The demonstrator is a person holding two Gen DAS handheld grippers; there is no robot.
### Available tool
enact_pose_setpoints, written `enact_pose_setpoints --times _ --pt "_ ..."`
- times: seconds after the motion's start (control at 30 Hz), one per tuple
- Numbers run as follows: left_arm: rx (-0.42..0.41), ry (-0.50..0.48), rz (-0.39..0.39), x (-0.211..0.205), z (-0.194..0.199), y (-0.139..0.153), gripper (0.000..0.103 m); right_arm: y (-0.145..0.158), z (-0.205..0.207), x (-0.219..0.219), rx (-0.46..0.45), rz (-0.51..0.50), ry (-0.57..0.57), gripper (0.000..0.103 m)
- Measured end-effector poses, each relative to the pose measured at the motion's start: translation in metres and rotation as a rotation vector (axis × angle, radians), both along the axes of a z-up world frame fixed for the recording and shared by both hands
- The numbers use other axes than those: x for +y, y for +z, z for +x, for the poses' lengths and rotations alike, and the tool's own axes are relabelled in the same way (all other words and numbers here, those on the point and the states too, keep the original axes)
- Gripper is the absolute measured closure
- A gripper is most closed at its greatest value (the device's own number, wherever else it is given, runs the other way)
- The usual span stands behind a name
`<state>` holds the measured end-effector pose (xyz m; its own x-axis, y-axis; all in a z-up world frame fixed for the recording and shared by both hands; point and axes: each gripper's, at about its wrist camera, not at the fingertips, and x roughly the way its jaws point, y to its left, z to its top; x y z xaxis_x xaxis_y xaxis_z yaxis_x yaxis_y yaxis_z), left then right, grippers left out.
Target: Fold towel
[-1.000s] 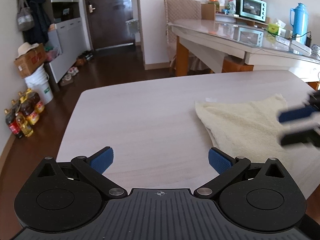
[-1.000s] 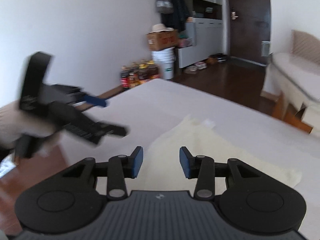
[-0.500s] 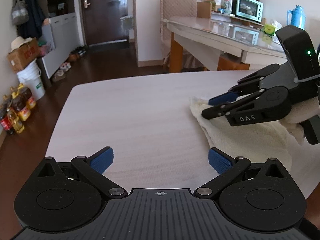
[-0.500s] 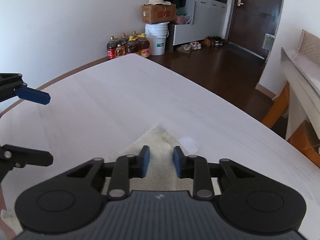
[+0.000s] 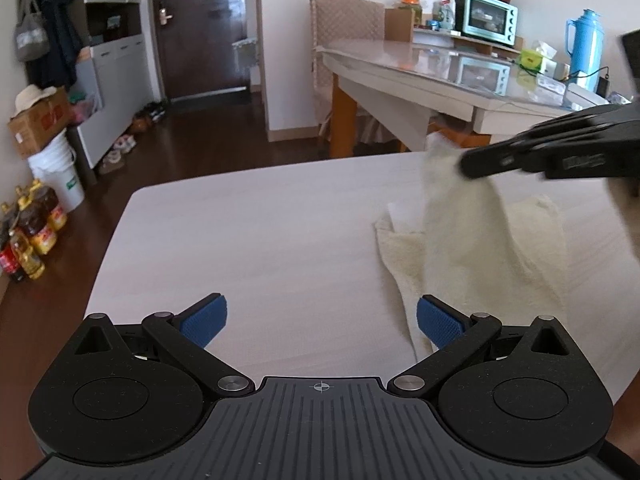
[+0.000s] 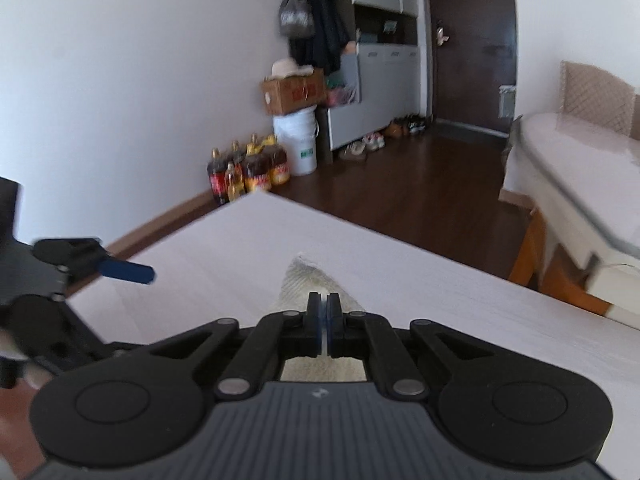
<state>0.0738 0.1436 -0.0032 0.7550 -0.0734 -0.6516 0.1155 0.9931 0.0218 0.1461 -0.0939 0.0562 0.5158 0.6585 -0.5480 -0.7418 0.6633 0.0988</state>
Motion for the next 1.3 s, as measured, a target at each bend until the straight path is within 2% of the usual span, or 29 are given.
enact_pose_setpoints --times 0.23,0.4,0.53,0.57,0.67,0.73,0.9,0.93,0.97,1.0,1.03,1.2,1.3 --pt "-0.005 -0.112 0.029 -0.029 0.011 0.002 0.000 -0.003 -0.055 -0.055 0.011 -0.025 0.013 0.100" --pt "0.026 -0.248 0.038 -0.060 0.018 -0.007 0.000 -0.015 -0.071 -0.063 -0.036 -0.128 0.022 0.098" --pt "0.049 -0.330 0.073 -0.082 0.014 -0.013 0.000 -0.024 -0.083 -0.069 -0.077 -0.214 0.029 0.068" --pt "0.052 -0.347 0.074 -0.086 0.012 -0.014 0.000 -0.027 -0.086 -0.070 -0.087 -0.235 0.031 0.064" --pt "0.061 -0.376 0.084 -0.092 0.007 -0.017 0.000 -0.025 -0.085 -0.066 -0.111 -0.260 0.035 0.062" --pt "0.063 -0.388 0.091 -0.094 0.003 -0.019 0.000 -0.025 -0.080 -0.064 -0.115 -0.269 0.043 0.062" --pt "0.063 -0.381 0.075 -0.093 -0.005 -0.022 0.000 -0.031 -0.050 -0.061 -0.017 -0.225 0.081 0.064" --pt "0.061 -0.379 0.071 -0.092 -0.006 -0.021 0.000 -0.033 -0.047 -0.060 0.002 -0.222 0.096 0.068" --pt "0.057 -0.374 0.067 -0.090 -0.007 -0.019 0.000 -0.036 -0.043 -0.058 0.023 -0.221 0.115 0.084" --pt "0.053 -0.368 0.062 -0.087 -0.008 -0.017 0.000 -0.038 -0.042 -0.057 0.036 -0.223 0.130 0.096" --pt "0.051 -0.358 0.054 -0.083 -0.010 -0.013 0.000 -0.038 -0.043 -0.058 0.034 -0.224 0.139 0.099" --pt "0.043 -0.360 0.106 -0.061 -0.025 0.004 0.000 -0.026 -0.059 -0.064 -0.012 -0.202 0.164 0.099" --pt "0.041 -0.424 0.143 -0.049 -0.046 0.011 0.000 -0.013 -0.078 -0.081 -0.044 -0.159 0.162 0.099"
